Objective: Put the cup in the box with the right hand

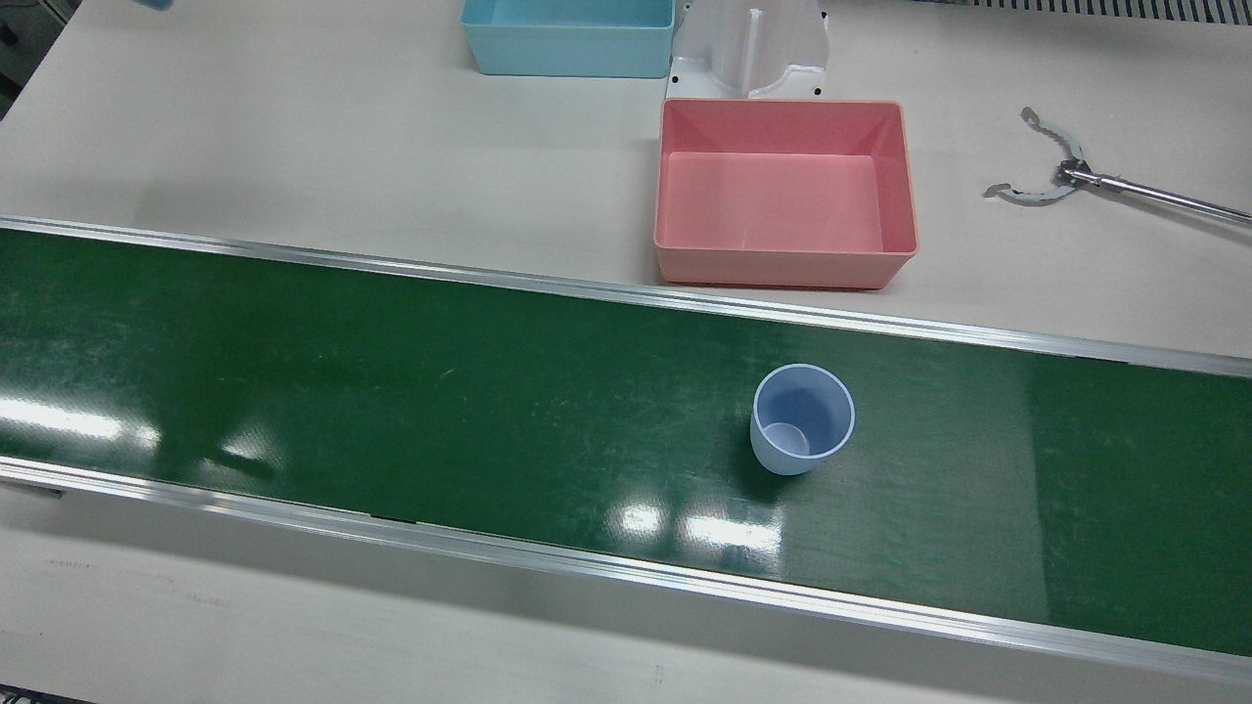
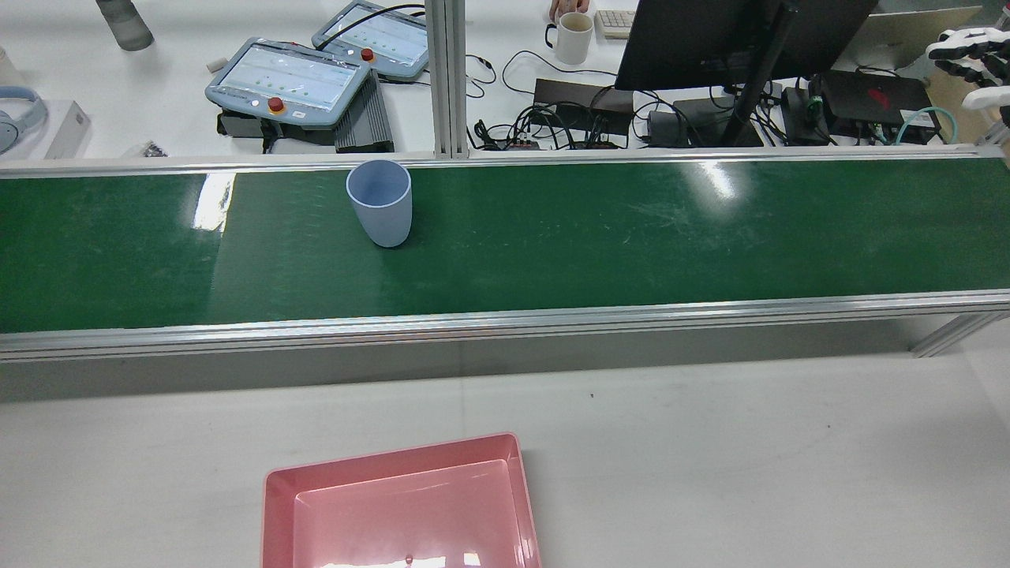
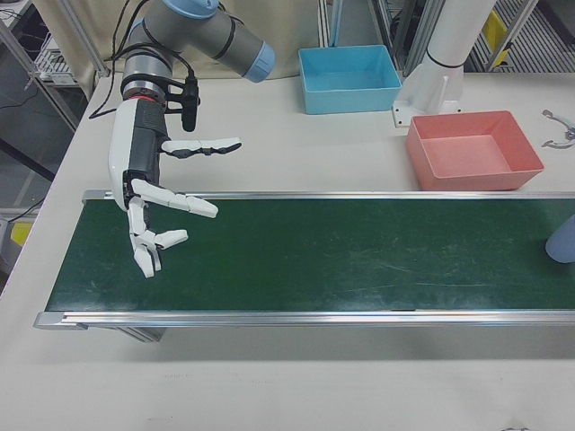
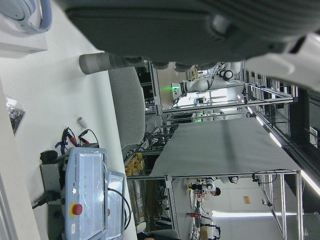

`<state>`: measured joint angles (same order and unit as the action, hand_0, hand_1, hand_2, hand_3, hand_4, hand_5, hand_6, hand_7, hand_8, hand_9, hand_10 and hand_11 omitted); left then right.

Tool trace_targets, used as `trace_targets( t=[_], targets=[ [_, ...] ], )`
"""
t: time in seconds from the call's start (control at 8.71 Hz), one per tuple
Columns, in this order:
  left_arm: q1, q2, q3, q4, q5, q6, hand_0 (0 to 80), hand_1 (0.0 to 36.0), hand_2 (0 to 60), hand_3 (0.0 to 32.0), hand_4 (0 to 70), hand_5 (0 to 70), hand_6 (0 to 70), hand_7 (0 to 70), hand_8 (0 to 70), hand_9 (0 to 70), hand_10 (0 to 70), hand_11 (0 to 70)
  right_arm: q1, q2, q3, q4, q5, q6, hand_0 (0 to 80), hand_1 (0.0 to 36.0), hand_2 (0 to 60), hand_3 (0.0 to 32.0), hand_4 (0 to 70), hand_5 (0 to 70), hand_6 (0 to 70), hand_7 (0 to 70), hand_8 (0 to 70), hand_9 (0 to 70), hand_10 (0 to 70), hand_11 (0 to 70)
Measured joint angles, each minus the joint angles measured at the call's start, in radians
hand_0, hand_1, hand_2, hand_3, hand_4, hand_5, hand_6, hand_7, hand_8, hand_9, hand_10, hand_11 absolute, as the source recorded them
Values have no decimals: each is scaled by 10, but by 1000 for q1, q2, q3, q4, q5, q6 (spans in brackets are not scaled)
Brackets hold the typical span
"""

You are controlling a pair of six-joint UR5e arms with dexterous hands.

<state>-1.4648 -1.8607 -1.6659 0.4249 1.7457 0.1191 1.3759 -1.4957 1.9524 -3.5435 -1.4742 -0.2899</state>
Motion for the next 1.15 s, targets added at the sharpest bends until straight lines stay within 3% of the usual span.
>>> trace_targets(
  t=[0.57,0.92,1.15],
  targets=[
    [0,0,-1,0,0,0,0,0,0,0,0,0,0,0,0,0,0,0,0,0,-2,0,0,-1,572,124,0,0,447,55,131,559,45,156,89,145],
    [0,0,0,0,0,0,0,0,0,0,0,0,0,0,0,0,0,0,-1,-1,-3,-1,0,-1,571,124,0,0,420,55,126,534,40,143,83,137],
    [0,0,0,0,0,0,0,0,0,0,0,0,0,0,0,0,0,0,-12,6,-10,-1,1,0,574,126,0,0,432,56,132,566,45,156,87,143]
  ],
)
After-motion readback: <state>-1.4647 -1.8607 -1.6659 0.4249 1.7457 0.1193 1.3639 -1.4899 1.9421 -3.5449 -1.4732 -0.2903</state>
